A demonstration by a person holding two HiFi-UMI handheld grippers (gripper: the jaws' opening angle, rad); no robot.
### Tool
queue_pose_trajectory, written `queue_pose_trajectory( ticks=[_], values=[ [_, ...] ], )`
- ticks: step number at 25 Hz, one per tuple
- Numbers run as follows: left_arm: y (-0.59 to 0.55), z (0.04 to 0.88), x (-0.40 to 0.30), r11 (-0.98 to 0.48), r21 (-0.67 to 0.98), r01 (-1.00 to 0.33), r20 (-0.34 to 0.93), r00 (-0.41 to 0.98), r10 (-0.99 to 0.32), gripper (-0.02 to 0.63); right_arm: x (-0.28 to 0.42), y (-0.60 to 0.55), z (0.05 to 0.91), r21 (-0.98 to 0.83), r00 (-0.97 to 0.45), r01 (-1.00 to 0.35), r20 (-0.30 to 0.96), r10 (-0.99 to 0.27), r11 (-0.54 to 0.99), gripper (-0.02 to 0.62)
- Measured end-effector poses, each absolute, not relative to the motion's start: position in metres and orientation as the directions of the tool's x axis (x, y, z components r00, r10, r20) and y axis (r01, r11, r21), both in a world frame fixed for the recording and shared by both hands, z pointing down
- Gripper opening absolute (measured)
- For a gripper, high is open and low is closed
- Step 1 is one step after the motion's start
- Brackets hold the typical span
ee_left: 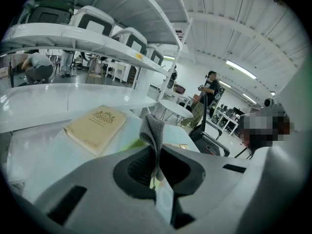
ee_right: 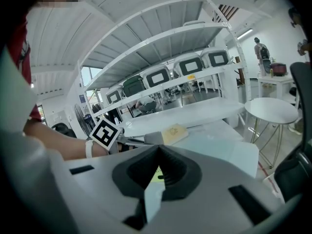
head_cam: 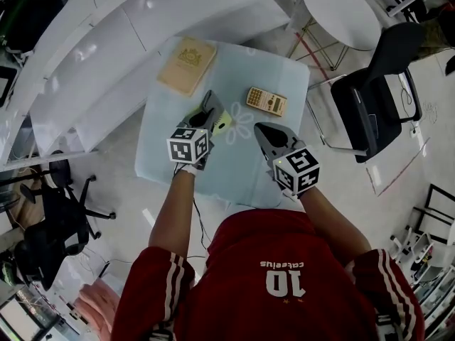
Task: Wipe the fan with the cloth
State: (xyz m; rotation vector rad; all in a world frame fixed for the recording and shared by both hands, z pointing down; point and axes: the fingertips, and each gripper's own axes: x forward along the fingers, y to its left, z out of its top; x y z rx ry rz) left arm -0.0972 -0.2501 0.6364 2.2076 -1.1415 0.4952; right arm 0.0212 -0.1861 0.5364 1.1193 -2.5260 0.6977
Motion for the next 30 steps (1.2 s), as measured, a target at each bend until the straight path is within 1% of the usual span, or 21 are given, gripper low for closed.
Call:
queue_pose_trajectory(
  ticks=[13, 30],
  values=[
    [-0.254, 0.647, -0.105, -0.418, 0.343, -0.841, 0.588, 0.539, -0.603, 0.026, 0.027, -0.183, 0.537, -0.289, -0.649, -0.755, 0.46, -0.606, 0.589, 0.003],
    [-0.251, 0.643, -0.12, -0.436, 0.303, -0.848, 0.597, 0.525, -0.606, 0.026, 0.019, -0.181, 0.526, -0.26, -0.651, -0.749, 0.461, -0.603, 0.609, 0.003]
  ],
)
